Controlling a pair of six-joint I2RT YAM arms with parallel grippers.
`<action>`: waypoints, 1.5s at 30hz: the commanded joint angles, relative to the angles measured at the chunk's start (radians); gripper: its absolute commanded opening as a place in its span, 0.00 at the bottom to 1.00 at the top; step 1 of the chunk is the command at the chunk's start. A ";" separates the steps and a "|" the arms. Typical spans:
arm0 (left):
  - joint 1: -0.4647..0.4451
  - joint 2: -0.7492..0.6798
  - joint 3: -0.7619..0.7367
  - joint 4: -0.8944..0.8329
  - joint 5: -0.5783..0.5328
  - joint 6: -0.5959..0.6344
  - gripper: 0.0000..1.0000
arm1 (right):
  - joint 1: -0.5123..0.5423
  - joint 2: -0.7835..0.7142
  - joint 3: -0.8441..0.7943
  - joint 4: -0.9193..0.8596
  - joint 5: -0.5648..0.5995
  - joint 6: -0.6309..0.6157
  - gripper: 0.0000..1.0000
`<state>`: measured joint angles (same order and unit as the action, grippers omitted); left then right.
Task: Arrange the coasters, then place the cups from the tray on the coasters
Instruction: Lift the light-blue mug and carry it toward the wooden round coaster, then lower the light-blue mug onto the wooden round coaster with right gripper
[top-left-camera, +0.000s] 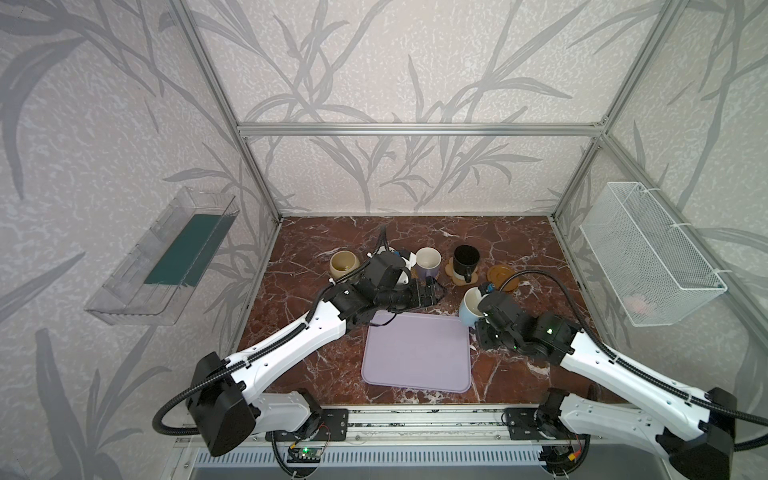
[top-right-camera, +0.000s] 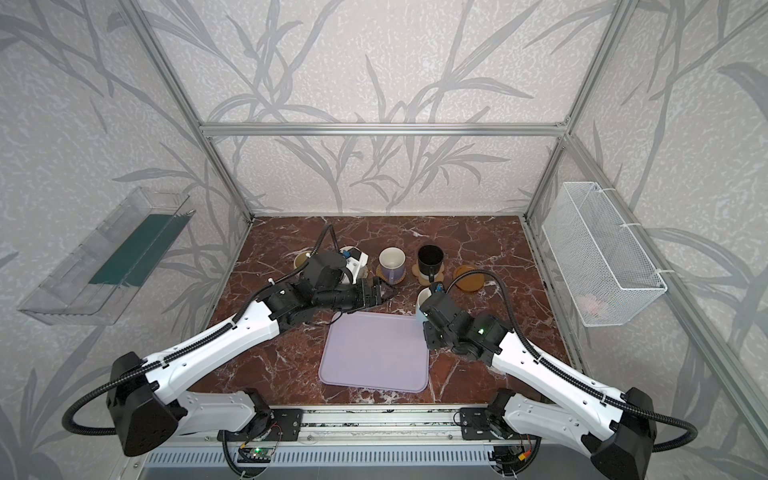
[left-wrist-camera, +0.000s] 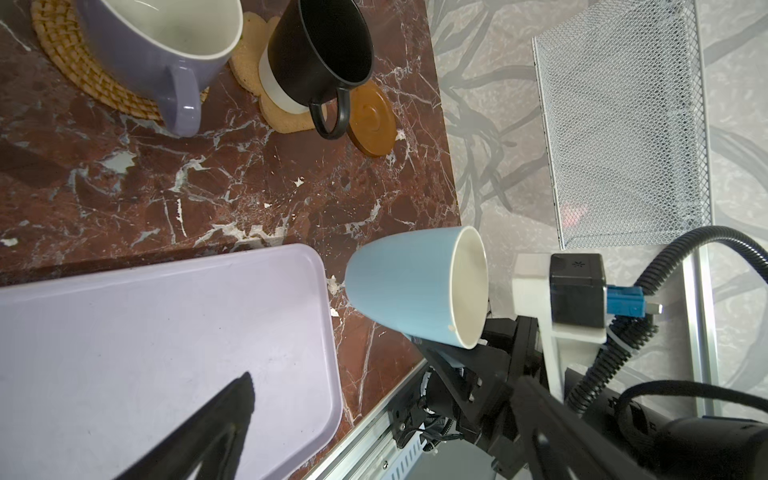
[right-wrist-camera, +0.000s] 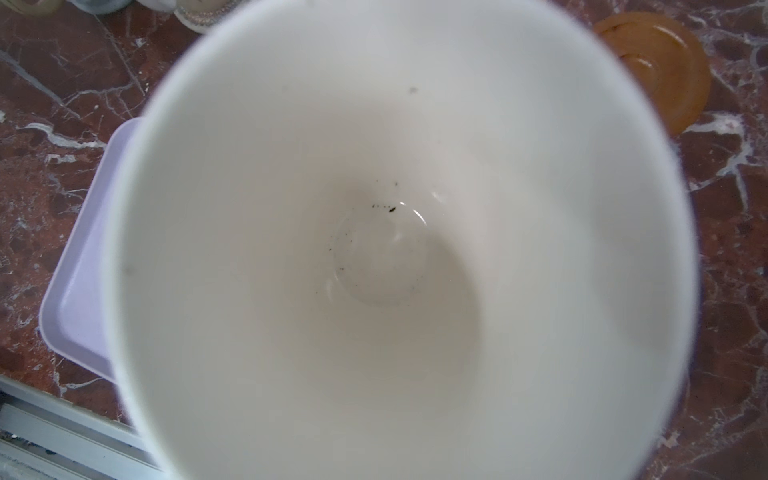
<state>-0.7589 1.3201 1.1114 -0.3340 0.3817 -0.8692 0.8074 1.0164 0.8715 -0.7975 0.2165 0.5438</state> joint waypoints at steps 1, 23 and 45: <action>-0.012 0.044 0.077 -0.032 -0.025 0.047 0.99 | -0.068 -0.023 0.050 0.041 -0.030 -0.070 0.07; -0.046 0.397 0.430 -0.033 0.033 0.061 0.99 | -0.520 0.165 0.103 0.182 -0.216 -0.252 0.06; -0.049 0.613 0.652 -0.036 -0.062 0.074 0.99 | -0.718 0.570 0.312 0.275 -0.158 -0.328 0.04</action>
<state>-0.8040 1.9244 1.7203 -0.3672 0.3550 -0.8112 0.1047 1.5642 1.1271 -0.5800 0.0433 0.2493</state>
